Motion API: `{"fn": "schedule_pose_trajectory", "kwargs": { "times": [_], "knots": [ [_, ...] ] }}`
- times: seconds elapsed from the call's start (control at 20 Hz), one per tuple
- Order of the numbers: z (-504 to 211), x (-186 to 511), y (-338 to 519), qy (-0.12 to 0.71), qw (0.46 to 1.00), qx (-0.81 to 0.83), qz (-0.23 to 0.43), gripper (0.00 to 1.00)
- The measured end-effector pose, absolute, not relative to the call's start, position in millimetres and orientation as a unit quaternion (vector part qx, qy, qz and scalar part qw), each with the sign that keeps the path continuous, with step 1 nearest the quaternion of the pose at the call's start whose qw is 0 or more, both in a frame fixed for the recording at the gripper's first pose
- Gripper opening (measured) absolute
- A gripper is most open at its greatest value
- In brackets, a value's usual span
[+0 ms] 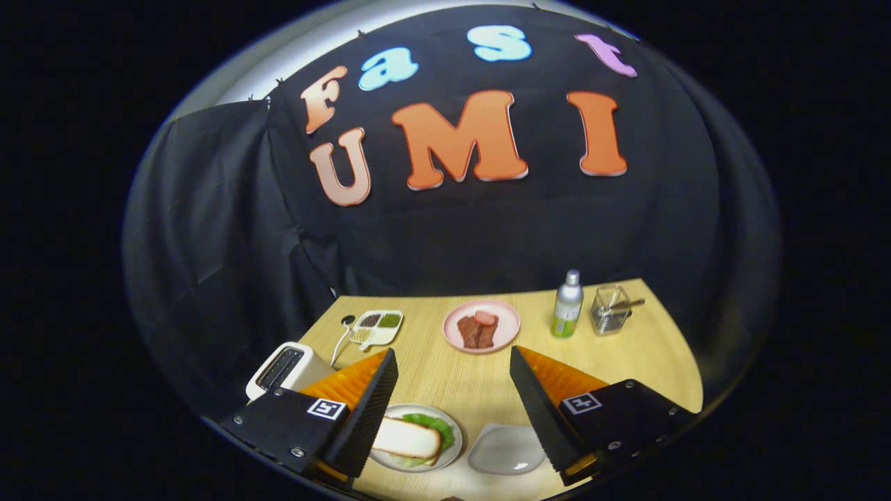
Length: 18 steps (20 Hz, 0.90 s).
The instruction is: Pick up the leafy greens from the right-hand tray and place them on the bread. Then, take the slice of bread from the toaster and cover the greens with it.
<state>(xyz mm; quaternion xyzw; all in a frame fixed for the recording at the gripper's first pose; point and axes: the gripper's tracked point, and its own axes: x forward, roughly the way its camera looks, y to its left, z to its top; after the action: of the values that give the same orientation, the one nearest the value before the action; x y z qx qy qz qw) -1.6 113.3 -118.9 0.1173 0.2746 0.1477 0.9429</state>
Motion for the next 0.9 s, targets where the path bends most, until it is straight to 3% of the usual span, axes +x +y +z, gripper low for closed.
{"fn": "schedule_pose_trajectory", "kwargs": {
  "times": [0.25,0.9],
  "knots": [
    [-54.9,18.5,63.5,0.183,0.976,0.032,0.113,0.99],
    [51.6,8.2,14.9,0.041,0.997,0.024,0.062,0.99]
  ]
}}
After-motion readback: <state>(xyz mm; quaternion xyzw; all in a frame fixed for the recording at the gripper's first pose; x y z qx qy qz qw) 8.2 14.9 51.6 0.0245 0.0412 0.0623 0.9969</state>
